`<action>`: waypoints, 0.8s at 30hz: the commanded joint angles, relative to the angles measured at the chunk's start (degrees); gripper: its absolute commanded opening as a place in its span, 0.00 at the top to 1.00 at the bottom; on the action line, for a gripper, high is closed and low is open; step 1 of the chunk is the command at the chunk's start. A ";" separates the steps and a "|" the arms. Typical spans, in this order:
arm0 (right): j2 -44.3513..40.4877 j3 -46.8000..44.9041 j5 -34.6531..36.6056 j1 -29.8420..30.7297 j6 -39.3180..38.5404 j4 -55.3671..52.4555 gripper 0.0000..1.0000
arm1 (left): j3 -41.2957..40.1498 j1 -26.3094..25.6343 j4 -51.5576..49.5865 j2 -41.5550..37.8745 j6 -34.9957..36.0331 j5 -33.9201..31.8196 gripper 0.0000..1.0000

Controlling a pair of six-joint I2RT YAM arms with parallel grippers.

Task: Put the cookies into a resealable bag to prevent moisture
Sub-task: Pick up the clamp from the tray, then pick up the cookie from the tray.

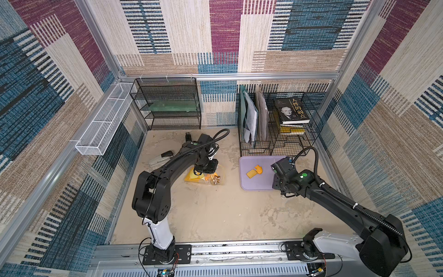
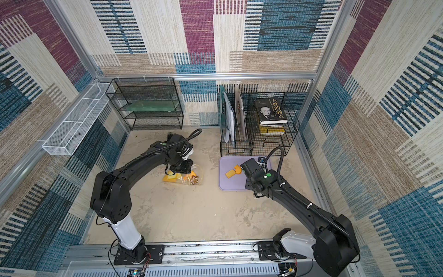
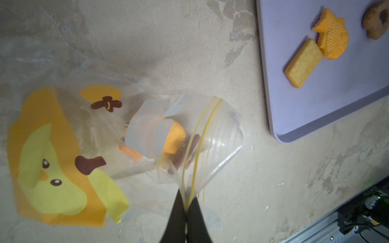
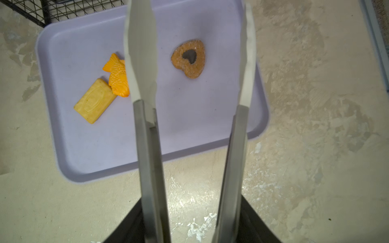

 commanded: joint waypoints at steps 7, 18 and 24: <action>8.58 4.89 -6.33 -5.53 -10.83 -5.41 0.37 | -0.47 0.10 0.67 -0.39 0.23 0.51 1.00; 11.68 8.35 -13.85 -7.73 -15.17 -6.48 0.36 | -0.58 0.10 0.65 0.05 0.23 0.16 1.00; 12.28 9.14 -14.71 -8.96 -14.83 -12.21 0.38 | -0.15 0.11 0.63 0.82 0.14 0.77 1.00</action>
